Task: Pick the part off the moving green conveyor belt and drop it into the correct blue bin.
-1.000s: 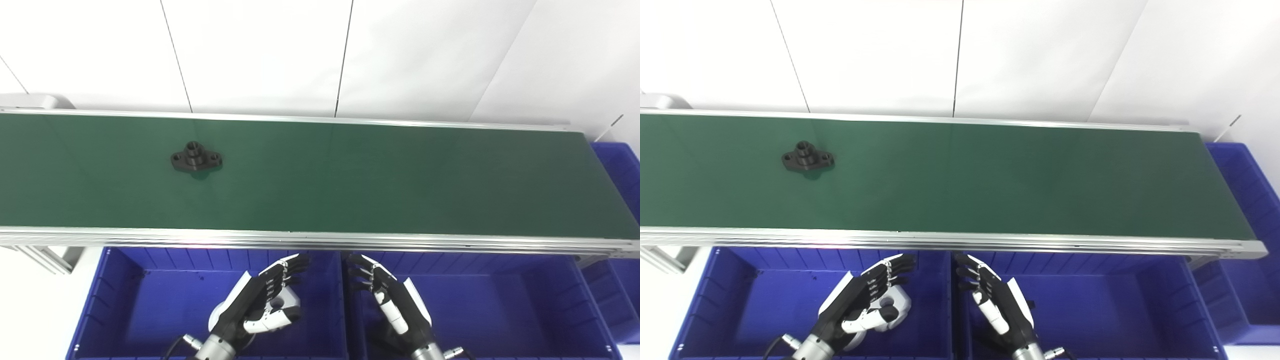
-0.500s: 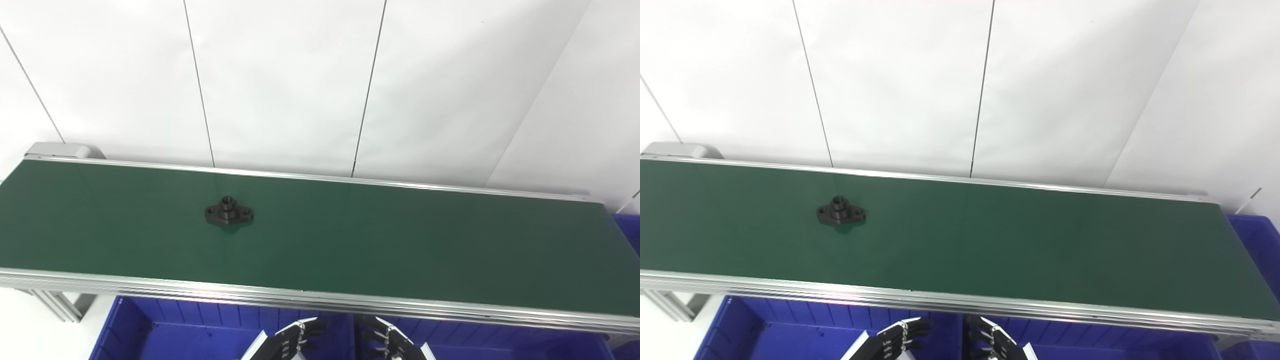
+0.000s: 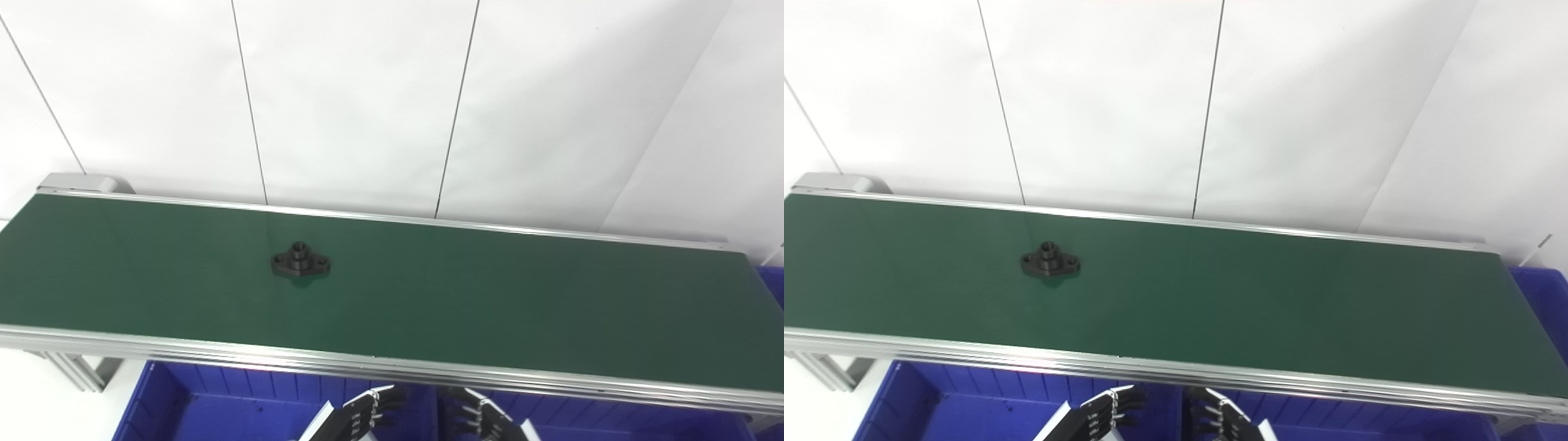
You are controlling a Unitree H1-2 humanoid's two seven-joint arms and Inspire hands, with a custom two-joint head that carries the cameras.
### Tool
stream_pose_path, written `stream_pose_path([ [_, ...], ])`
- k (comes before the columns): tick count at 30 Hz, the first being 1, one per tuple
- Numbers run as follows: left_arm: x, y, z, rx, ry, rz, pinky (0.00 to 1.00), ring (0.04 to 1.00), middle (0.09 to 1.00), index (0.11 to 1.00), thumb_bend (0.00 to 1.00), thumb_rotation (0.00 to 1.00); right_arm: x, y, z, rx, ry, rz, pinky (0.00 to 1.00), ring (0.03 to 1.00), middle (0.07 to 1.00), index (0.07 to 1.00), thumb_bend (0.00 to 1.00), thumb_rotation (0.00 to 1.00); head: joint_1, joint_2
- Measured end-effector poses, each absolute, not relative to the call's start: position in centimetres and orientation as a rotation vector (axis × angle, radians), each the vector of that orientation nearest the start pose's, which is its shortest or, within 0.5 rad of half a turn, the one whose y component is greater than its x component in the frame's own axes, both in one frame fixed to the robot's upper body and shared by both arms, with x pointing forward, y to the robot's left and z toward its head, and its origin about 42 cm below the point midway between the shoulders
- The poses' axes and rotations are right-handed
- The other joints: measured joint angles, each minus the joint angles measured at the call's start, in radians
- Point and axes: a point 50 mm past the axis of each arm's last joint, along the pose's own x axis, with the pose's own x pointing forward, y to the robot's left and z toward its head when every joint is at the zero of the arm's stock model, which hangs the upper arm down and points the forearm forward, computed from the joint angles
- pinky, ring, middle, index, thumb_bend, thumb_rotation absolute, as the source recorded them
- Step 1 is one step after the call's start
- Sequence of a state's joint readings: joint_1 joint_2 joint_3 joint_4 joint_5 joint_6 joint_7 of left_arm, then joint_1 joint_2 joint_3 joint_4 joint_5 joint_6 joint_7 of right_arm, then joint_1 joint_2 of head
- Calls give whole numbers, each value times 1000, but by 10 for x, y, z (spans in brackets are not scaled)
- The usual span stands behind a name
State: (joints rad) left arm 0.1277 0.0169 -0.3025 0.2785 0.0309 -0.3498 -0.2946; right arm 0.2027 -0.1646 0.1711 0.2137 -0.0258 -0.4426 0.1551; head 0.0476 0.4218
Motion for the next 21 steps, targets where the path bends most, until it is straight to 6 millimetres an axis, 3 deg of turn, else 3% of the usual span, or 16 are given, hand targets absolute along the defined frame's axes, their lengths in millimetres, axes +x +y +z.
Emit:
stream_pose_path([
  [9,208,127,9,11,61,-583,781,863,863,814,827,511,201,-233,86,-247,-261,287,685,792,857,789,896,793,-3,-11],
  [14,209,126,9,33,59,-586,784,860,862,816,850,531,218,-227,106,-297,-360,250,653,773,849,800,853,726,-9,-14],
  [19,211,126,5,50,55,-584,761,847,857,815,850,531,260,-220,134,-407,-504,196,675,794,859,821,828,708,-11,-21],
  [21,212,125,6,50,43,-584,756,852,864,815,850,530,278,-221,142,-436,-534,164,684,800,865,831,838,658,-11,-21],
])
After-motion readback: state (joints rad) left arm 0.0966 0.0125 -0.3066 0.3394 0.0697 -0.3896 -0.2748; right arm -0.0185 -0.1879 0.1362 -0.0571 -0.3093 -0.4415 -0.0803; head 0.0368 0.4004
